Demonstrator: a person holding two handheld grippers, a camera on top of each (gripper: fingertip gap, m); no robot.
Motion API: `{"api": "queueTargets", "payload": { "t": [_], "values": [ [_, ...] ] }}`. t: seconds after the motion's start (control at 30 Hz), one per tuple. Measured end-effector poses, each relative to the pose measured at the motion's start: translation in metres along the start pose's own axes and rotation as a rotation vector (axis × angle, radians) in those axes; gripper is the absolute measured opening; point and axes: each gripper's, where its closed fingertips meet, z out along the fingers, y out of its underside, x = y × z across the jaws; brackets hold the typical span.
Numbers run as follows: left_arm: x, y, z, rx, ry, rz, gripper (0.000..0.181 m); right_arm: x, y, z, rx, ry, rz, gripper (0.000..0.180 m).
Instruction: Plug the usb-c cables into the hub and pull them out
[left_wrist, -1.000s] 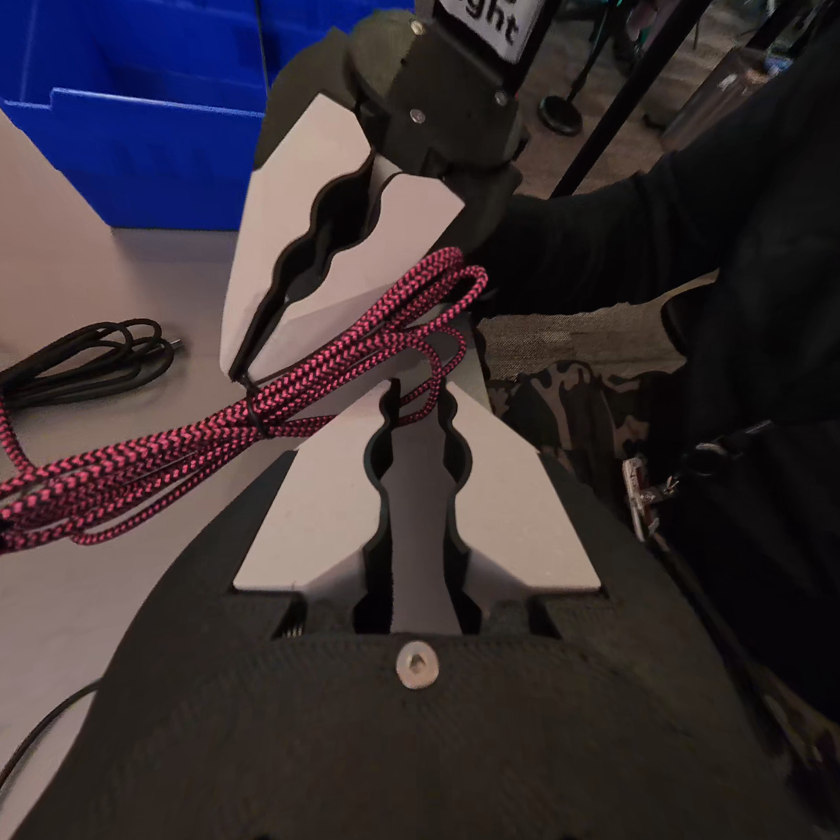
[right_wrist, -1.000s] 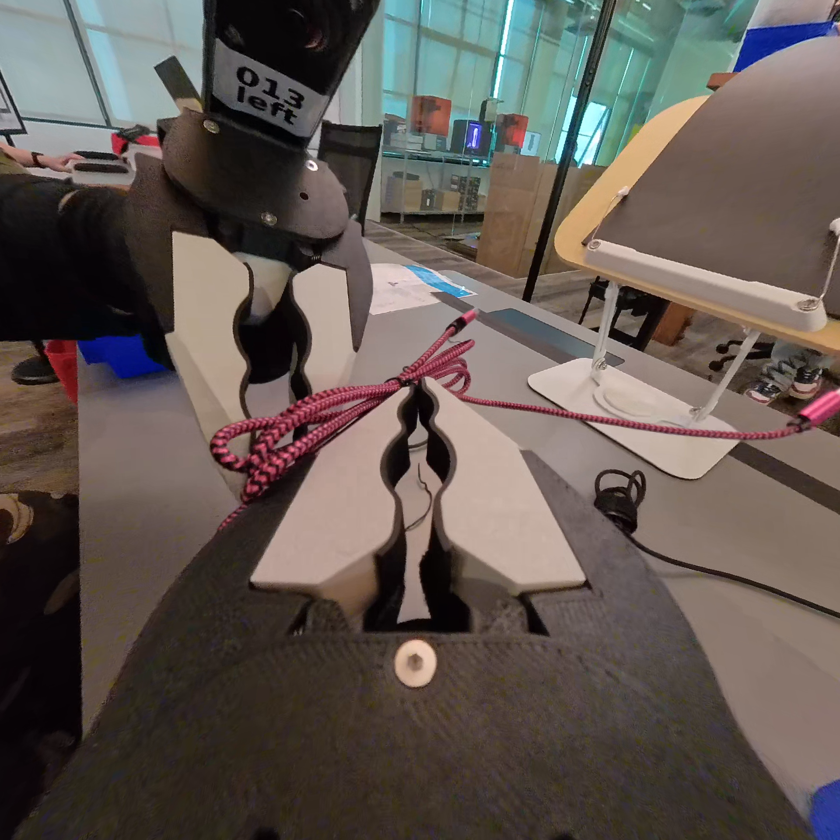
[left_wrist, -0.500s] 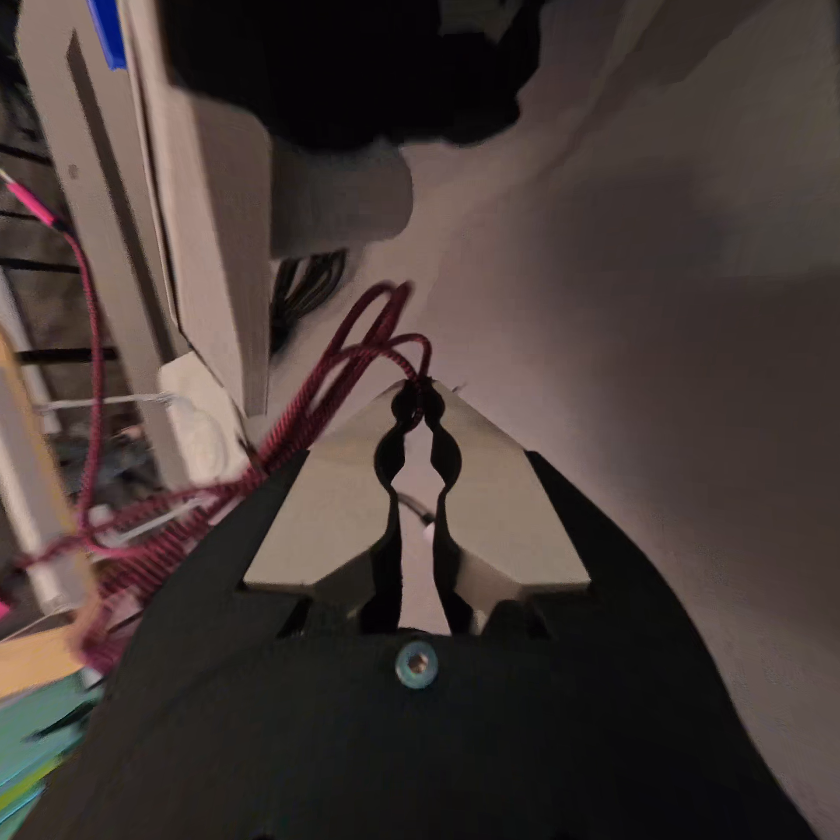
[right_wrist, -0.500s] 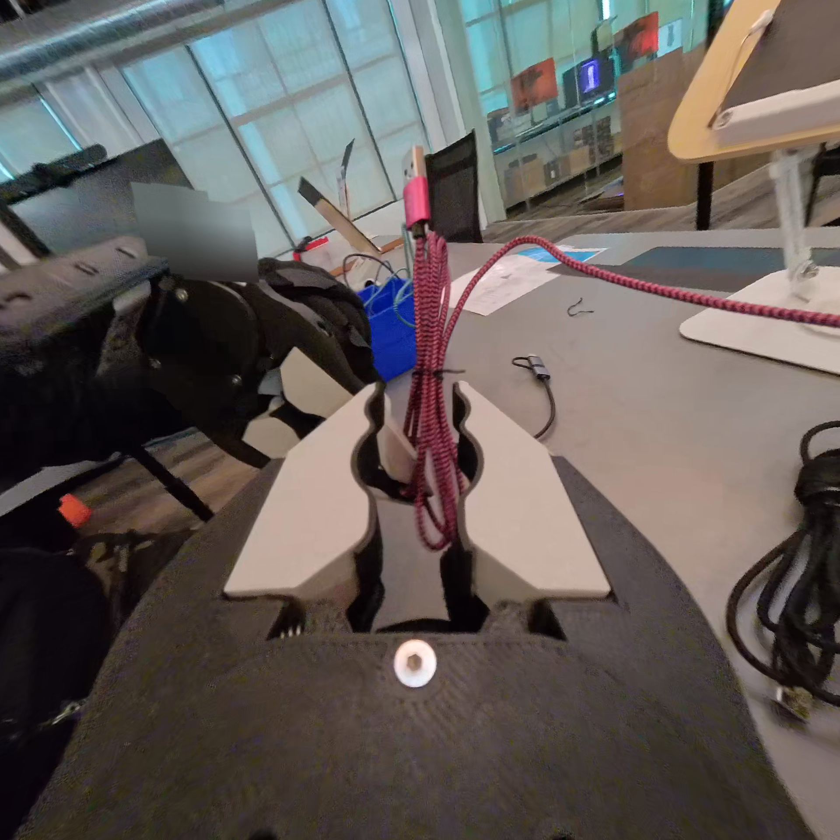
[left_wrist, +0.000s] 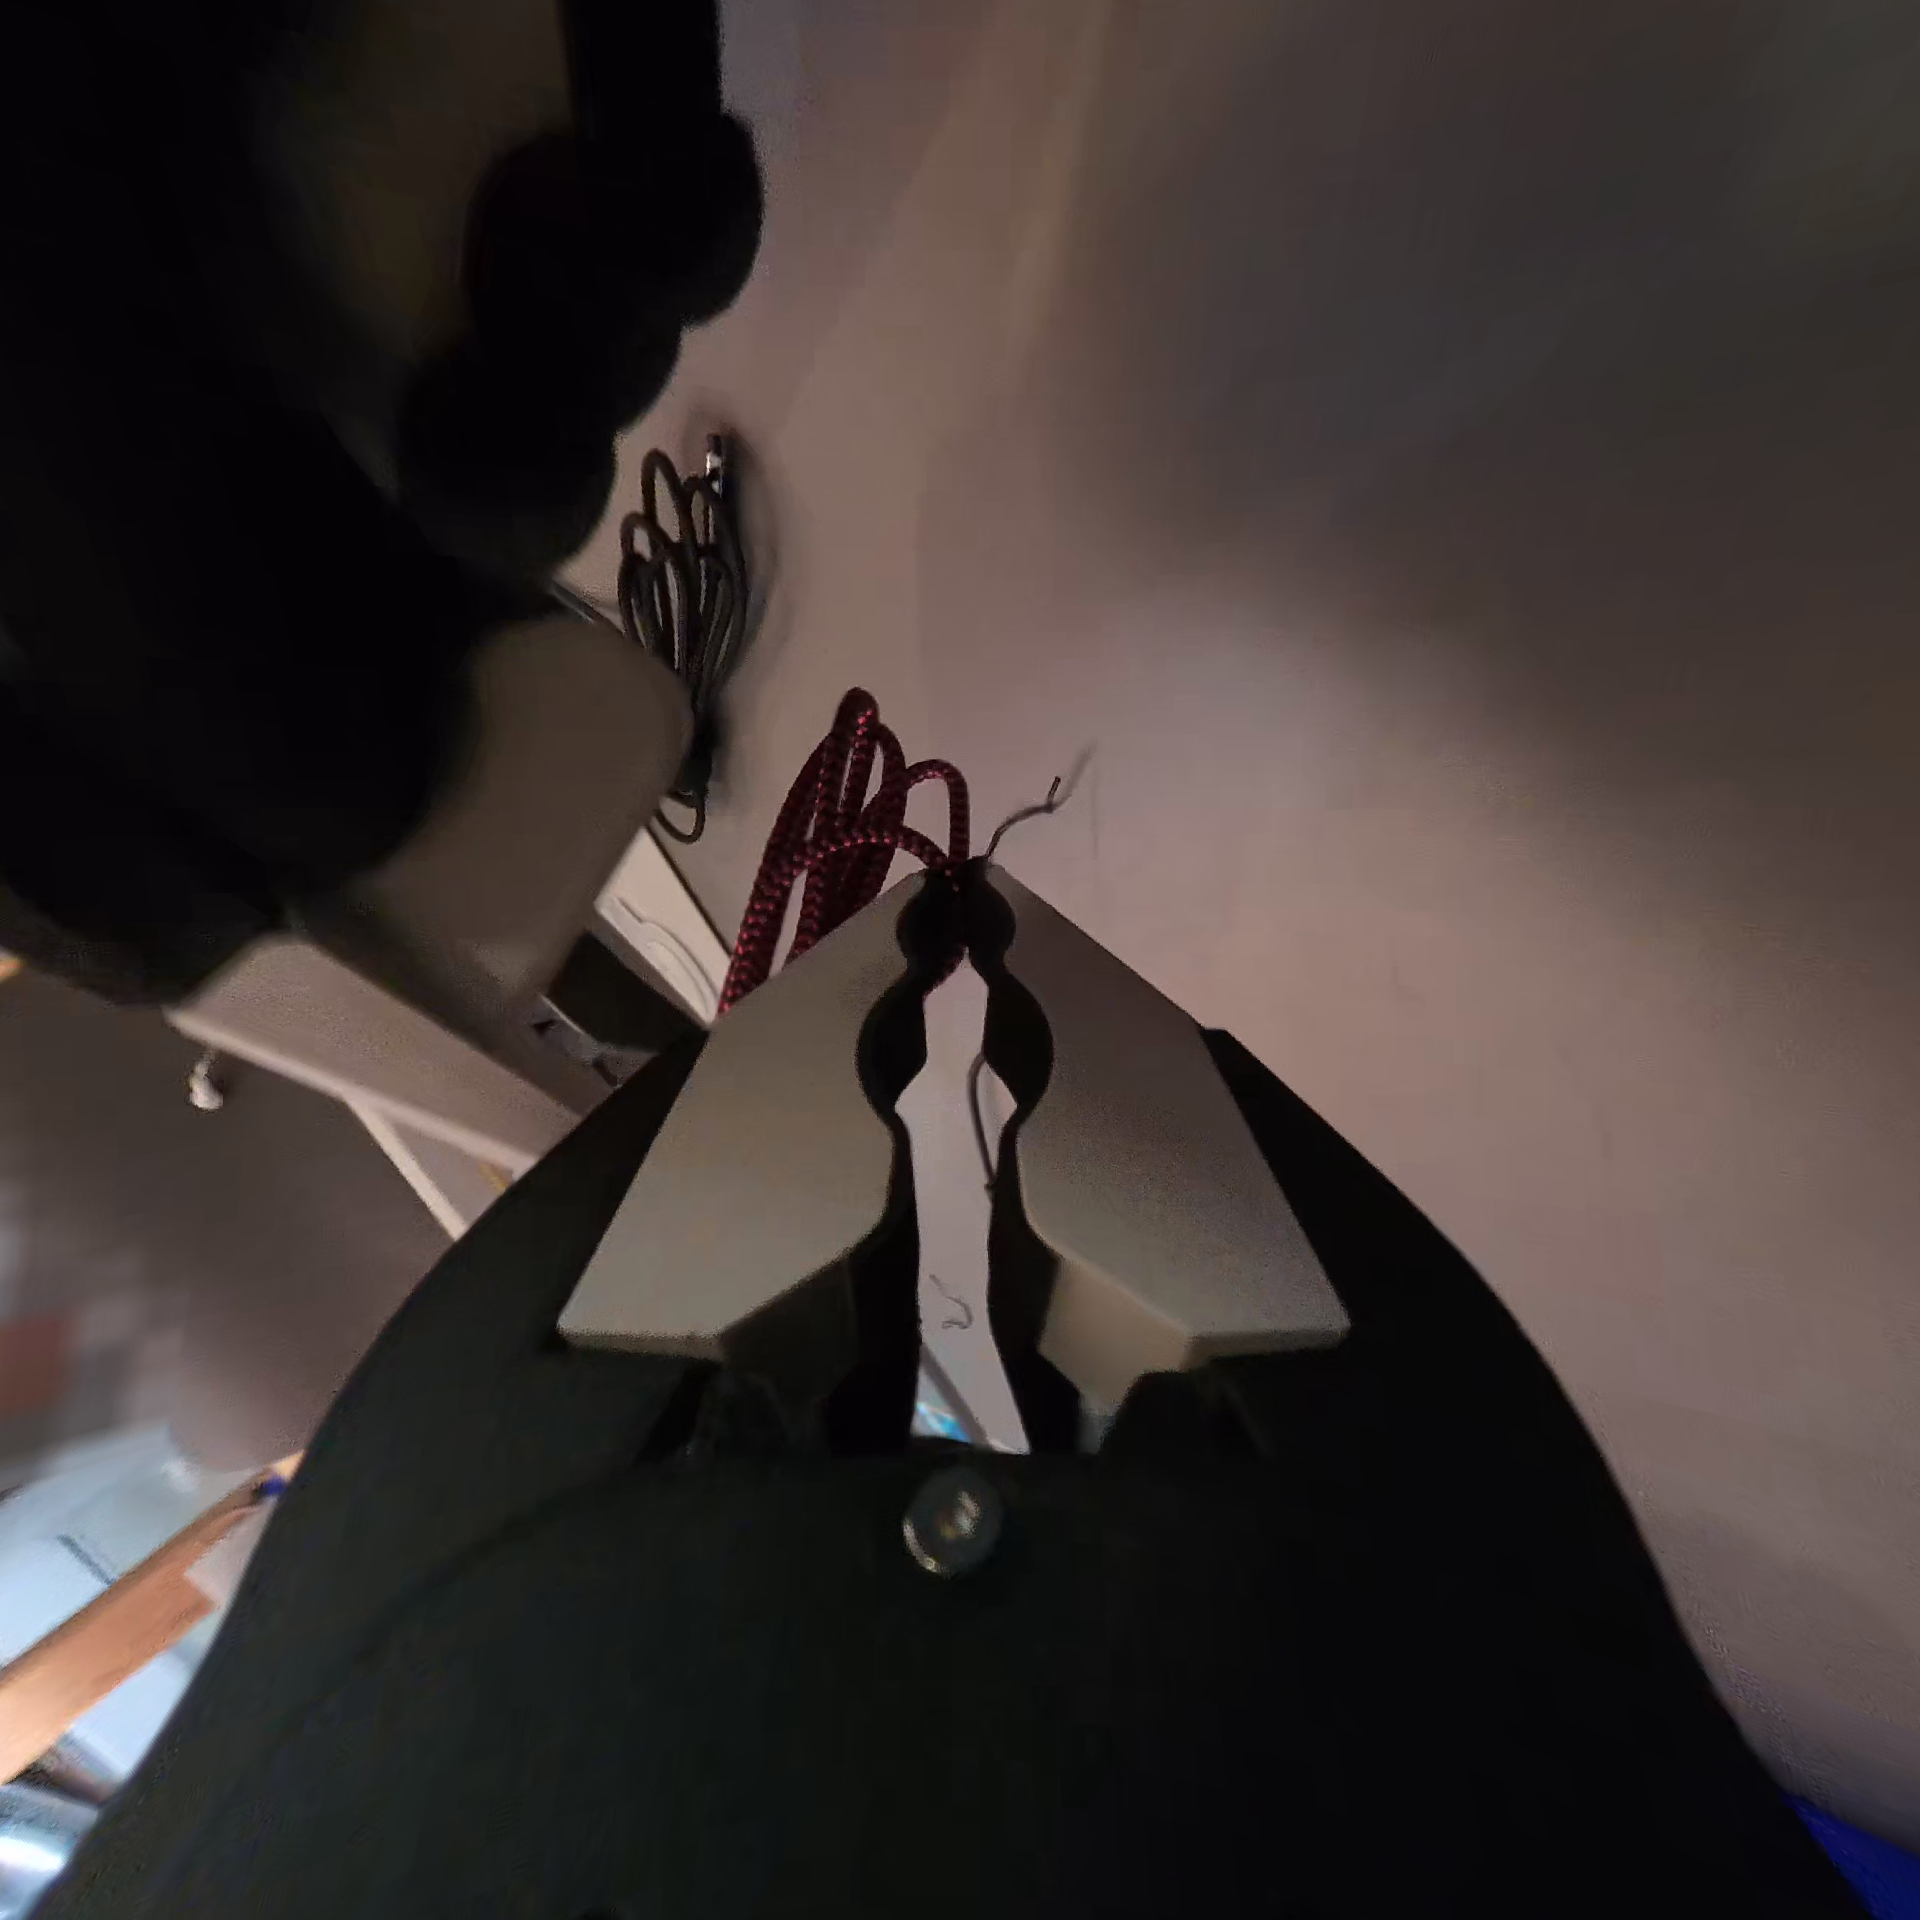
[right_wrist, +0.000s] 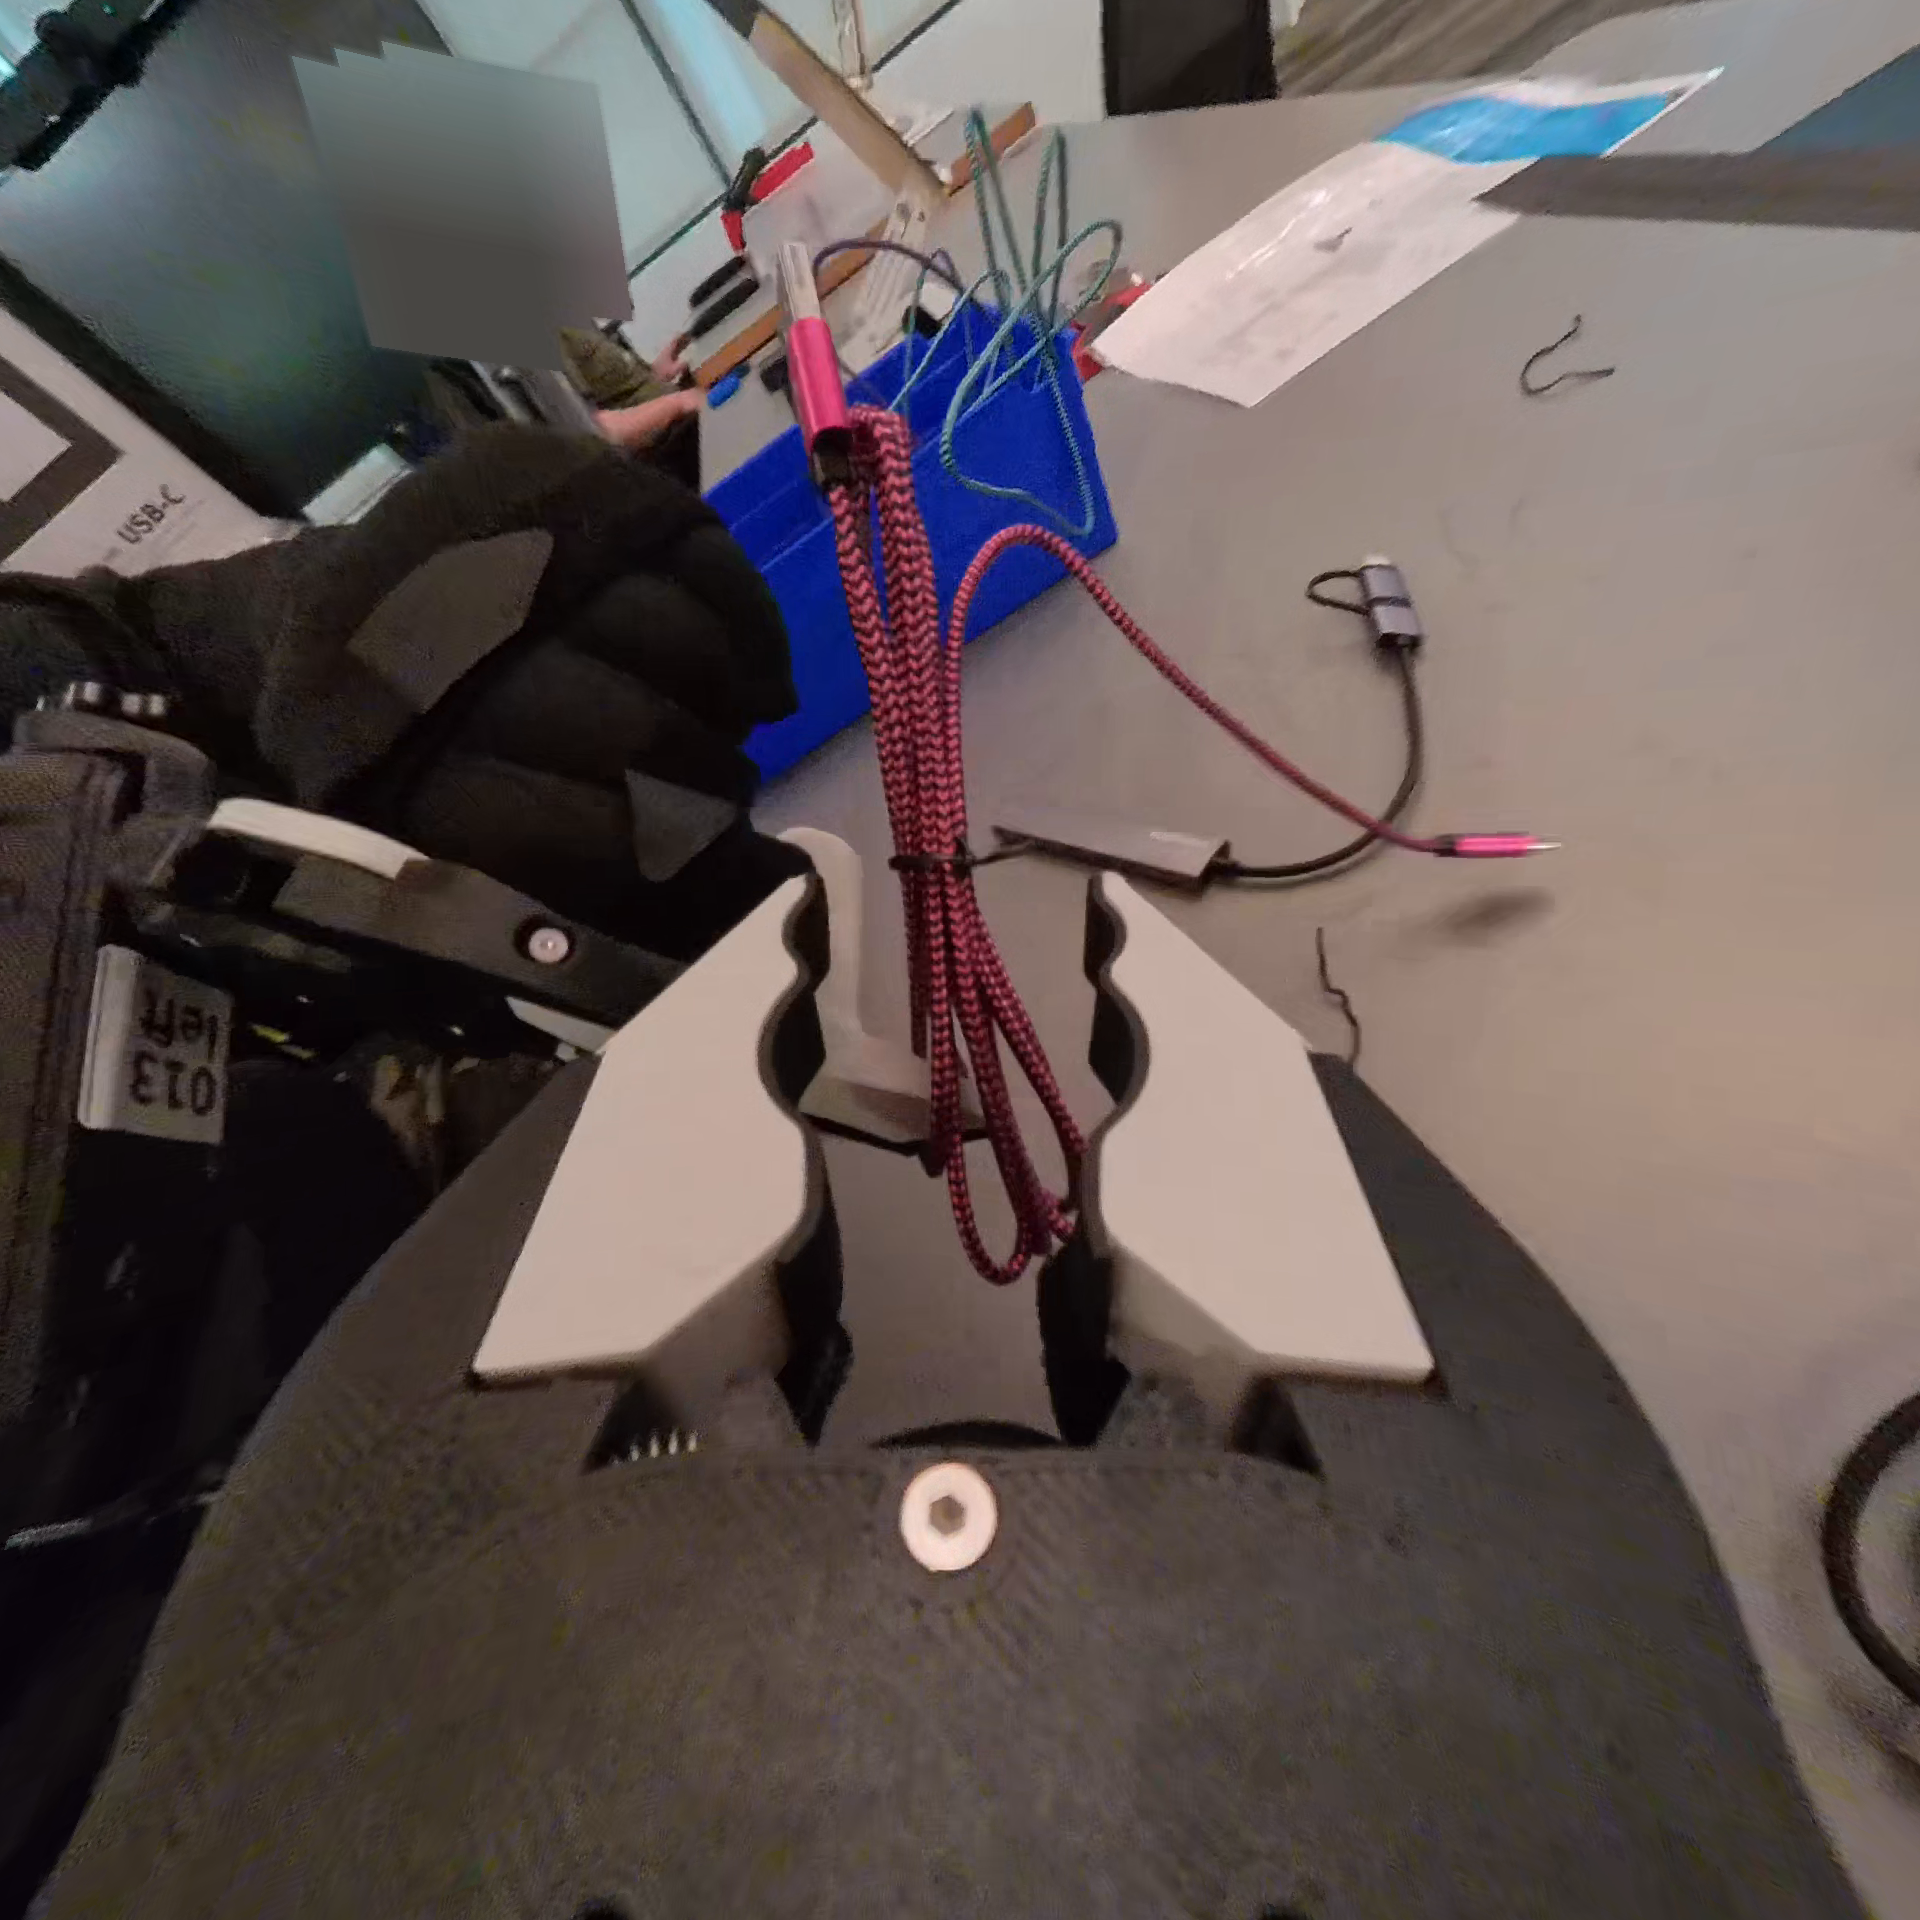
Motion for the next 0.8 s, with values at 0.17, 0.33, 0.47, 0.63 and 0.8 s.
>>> {"api": "queueTargets", "payload": {
  "t": [0.17, 0.33, 0.47, 0.63, 0.8],
  "values": [
    [0.006, -0.011, -0.004, 0.012, 0.001, 0.069, 0.004, -0.020, 0.006, 0.019, -0.042, -0.148, -0.008, 0.014],
    [-0.019, -0.019, -0.027, 0.120, -0.118, -0.112, 0.022, -0.014, -0.016, -0.006, 0.060, 0.047, -0.068, 0.010],
    [-0.038, -0.025, -0.057, 0.230, -0.182, -0.274, 0.053, -0.023, -0.042, -0.055, 0.101, 0.218, -0.182, 0.010],
    [-0.051, -0.017, -0.081, 0.304, -0.208, -0.425, 0.058, -0.039, -0.066, -0.131, 0.089, 0.426, -0.340, 0.010],
    [-0.011, 0.013, -0.043, 0.140, -0.094, -0.410, 0.044, -0.048, -0.039, -0.210, -0.193, 0.711, -0.661, 0.010]
  ]
}}
